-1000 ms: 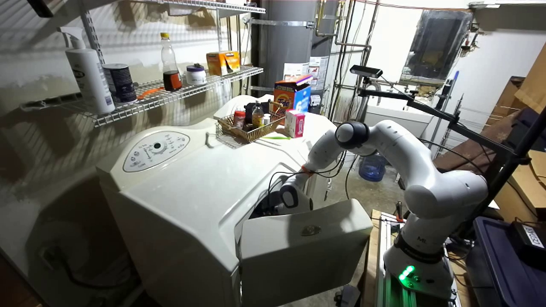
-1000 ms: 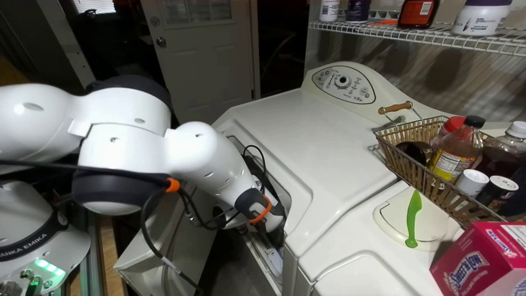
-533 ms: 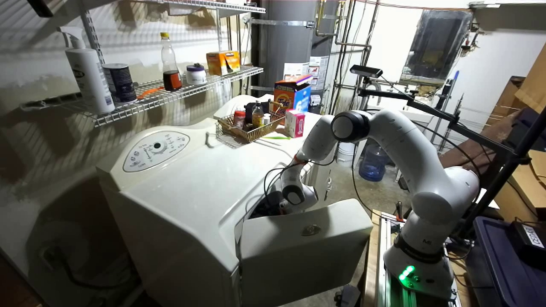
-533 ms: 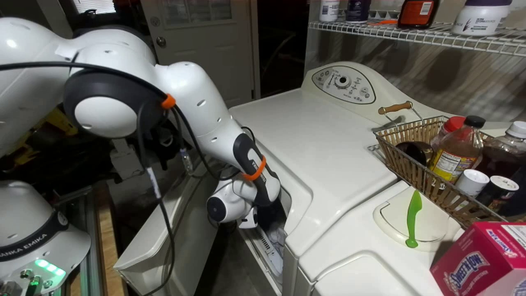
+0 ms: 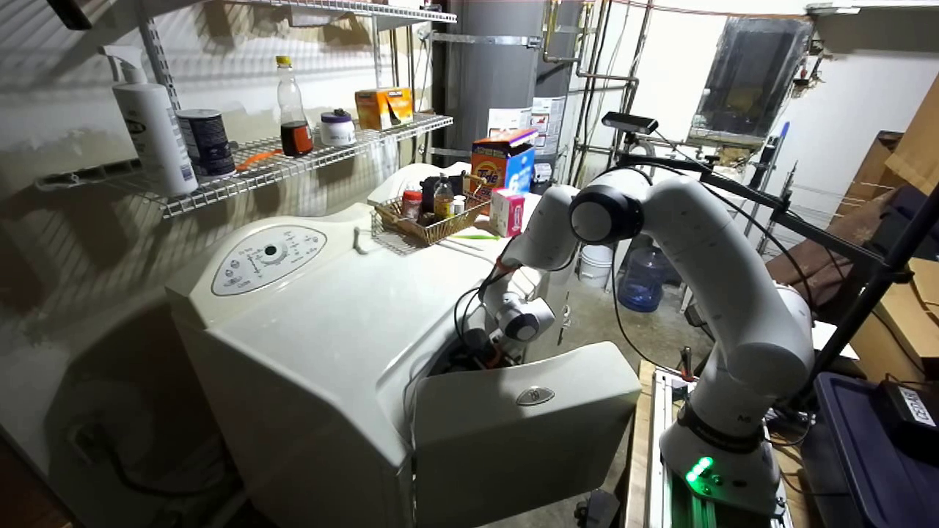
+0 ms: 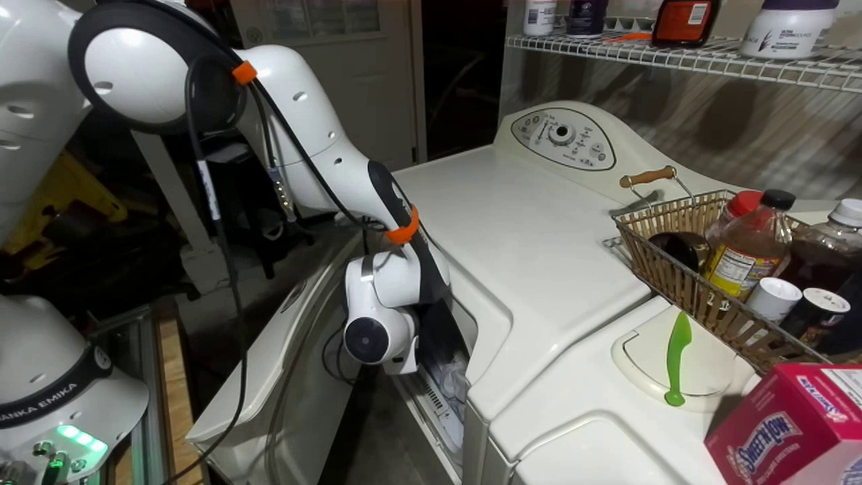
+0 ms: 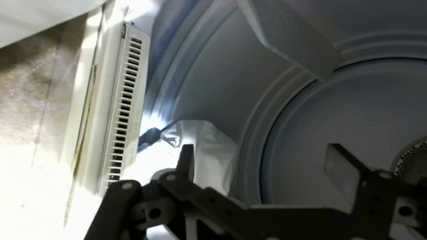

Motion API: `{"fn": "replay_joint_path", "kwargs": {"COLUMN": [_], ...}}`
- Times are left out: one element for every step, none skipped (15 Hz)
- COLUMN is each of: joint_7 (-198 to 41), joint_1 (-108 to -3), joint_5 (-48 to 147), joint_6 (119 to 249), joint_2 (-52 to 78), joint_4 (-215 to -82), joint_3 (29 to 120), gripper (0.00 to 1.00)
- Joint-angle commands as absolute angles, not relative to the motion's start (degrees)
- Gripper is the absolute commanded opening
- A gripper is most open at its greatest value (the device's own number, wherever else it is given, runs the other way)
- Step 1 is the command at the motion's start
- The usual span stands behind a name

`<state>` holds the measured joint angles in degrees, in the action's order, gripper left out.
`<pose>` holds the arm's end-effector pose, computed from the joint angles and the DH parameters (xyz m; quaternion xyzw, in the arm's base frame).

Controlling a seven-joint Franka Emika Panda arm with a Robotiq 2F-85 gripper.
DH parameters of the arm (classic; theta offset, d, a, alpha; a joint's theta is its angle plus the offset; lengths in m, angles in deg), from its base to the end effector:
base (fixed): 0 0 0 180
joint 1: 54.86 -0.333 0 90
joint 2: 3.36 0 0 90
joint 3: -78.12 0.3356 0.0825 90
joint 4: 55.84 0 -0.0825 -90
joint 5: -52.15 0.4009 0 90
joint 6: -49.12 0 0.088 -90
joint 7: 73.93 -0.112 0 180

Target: Put the white cloth inside the left washing machine

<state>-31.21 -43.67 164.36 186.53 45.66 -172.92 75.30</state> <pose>0.5081 -0.1205 -0.0152 -0.7171 0.5688 -0.0691 0.3967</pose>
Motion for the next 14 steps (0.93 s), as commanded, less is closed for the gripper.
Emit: {"fn": "replay_joint_path", "kwargs": {"joint_7": [-40.58,-41.12,-41.68,-42.04,-42.19,-42.7,-43.25,-44.13,-45.74,-49.01,-50.55,-53.1,-56.54,-60.46], "joint_1": [-47.18,-47.84,-48.45,-49.03,-49.63,-50.34,-50.97,-51.49,-52.24,-52.96,-53.35,-53.7,-54.67,-55.77], "joint_5": [153.27,152.03,150.67,149.97,149.17,148.1,146.94,145.22,143.69,139.26,137.0,132.83,128.45,124.32], "joint_6": [182.88,183.64,184.72,186.12,187.53,189.36,191.25,192.92,195.38,196.48,198.14,198.82,200.51,202.7], "joint_2": [42.24,41.94,41.67,41.39,41.22,41.03,40.73,40.13,39.54,38.52,37.62,36.16,34.83,33.36], "joint_4": [-176.88,-177.0,-177.07,-177.11,-177.1,-177.11,-177.21,-177.65,-178.06,-179.11,-179.72,-181.11,-182.54,-184.08], "joint_3": [70.06,69.03,68.14,67.38,66.6,65.88,65.35,65.03,64.74,64.38,64.38,64.19,63.91,63.6], "gripper": [1.0,1.0,1.0,1.0,1.0,1.0,1.0,1.0,1.0,1.0,1.0,1.0,1.0,1.0]}}
